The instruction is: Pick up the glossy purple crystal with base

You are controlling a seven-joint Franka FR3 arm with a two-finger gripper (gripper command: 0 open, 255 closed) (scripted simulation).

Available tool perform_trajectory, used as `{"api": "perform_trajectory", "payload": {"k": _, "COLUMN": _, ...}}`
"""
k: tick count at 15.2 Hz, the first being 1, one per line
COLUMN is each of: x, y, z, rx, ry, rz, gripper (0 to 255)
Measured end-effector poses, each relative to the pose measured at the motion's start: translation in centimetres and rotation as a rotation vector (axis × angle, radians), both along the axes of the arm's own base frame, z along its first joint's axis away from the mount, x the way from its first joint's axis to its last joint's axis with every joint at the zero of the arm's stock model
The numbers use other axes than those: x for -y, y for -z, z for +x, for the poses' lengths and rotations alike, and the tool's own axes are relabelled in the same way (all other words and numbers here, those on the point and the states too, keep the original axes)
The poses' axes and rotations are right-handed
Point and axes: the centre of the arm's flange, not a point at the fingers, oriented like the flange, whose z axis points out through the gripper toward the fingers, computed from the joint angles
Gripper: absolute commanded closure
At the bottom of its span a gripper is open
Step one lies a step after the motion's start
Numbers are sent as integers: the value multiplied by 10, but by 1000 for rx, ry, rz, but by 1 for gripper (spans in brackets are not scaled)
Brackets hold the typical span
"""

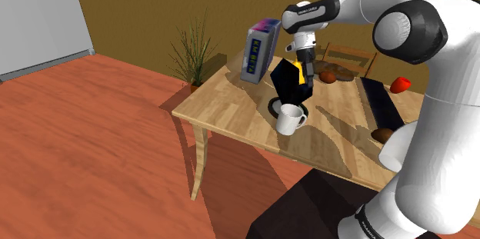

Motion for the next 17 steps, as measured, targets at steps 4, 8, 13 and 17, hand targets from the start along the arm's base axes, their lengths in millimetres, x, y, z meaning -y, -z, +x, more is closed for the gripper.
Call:
{"api": "perform_trajectory", "payload": {"k": 4, "x": 0, "y": 3, "z": 0, "rx": 3, "ry": 0, "rz": -1, "gripper": 255}}
{"api": "perform_trajectory", "payload": {"k": 8, "x": 0, "y": 3, "z": 0, "rx": 4, "ry": 0, "rz": -1, "gripper": 255}}
{"api": "perform_trajectory", "payload": {"k": 13, "x": -1, "y": -3, "z": 0, "rx": 1, "ry": 0, "rz": 0, "gripper": 255}}
{"api": "perform_trajectory", "payload": {"k": 17, "x": 0, "y": -21, "z": 0, "rx": 0, "ry": 0, "rz": 0, "gripper": 255}}
